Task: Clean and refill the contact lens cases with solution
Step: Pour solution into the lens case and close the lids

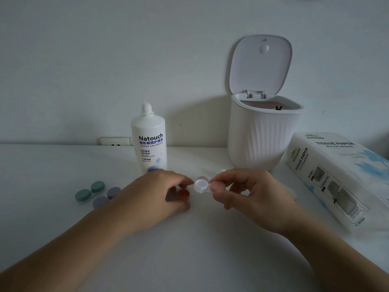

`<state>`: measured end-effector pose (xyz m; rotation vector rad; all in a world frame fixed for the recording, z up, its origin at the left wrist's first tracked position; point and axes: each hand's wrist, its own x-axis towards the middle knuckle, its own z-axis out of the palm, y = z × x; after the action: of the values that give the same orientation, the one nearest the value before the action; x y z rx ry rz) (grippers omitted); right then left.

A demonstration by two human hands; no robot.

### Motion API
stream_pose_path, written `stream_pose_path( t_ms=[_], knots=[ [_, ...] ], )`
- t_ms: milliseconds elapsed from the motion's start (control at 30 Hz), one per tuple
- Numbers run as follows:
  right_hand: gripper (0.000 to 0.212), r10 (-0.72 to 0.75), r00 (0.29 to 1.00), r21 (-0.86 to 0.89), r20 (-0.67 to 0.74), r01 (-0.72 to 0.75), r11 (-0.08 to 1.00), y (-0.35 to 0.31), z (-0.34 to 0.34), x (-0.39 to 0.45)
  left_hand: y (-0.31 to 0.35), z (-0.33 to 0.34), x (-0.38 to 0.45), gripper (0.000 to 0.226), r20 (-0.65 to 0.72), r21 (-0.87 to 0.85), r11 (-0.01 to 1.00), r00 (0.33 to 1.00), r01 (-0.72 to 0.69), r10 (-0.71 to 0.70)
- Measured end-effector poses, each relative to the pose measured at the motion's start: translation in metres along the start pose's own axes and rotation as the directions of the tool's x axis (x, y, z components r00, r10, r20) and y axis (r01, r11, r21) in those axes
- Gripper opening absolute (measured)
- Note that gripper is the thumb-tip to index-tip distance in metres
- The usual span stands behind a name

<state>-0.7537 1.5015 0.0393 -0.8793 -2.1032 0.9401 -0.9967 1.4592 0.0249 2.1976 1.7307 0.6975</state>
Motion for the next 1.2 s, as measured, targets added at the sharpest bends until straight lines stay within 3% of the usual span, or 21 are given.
stream_pose_path(
  t_ms=[67,200,400,533,633,867,1200],
  knots=[
    [0.004,0.004,1.000,0.001,0.005,-0.004,1.000,0.000,0.000,0.000,-0.001,0.003,0.001,0.025,-0.010,-0.003,1.000,1.000,-0.024,0.024],
    [0.004,0.009,1.000,-0.005,0.008,-0.009,1.000,0.001,0.001,0.001,-0.004,0.006,0.002,0.032,-0.055,-0.015,0.998,0.997,-0.054,0.053],
    [0.006,-0.010,1.000,0.018,0.010,0.010,1.000,0.002,0.000,0.000,0.006,-0.001,0.002,0.017,-0.337,-0.259,0.958,0.941,-0.128,0.034],
    [0.012,-0.019,1.000,0.032,0.017,0.019,0.999,0.003,0.000,0.000,0.012,-0.005,0.001,0.020,-0.366,-0.490,0.860,0.929,-0.143,-0.054],
    [0.012,-0.016,1.000,0.043,0.024,0.015,0.999,0.003,0.001,0.000,0.015,-0.003,-0.001,0.026,-0.334,-0.589,0.789,0.942,-0.173,-0.042],
    [0.012,-0.008,0.999,0.060,0.036,0.006,0.998,0.003,0.003,0.000,0.016,0.005,-0.002,0.024,-0.280,-0.499,0.837,0.956,-0.226,0.091],
    [0.014,-0.010,0.998,0.046,0.054,0.007,0.999,0.002,0.003,0.000,0.016,0.004,-0.004,0.021,-0.254,-0.397,0.886,0.957,-0.238,0.144]
  ],
)
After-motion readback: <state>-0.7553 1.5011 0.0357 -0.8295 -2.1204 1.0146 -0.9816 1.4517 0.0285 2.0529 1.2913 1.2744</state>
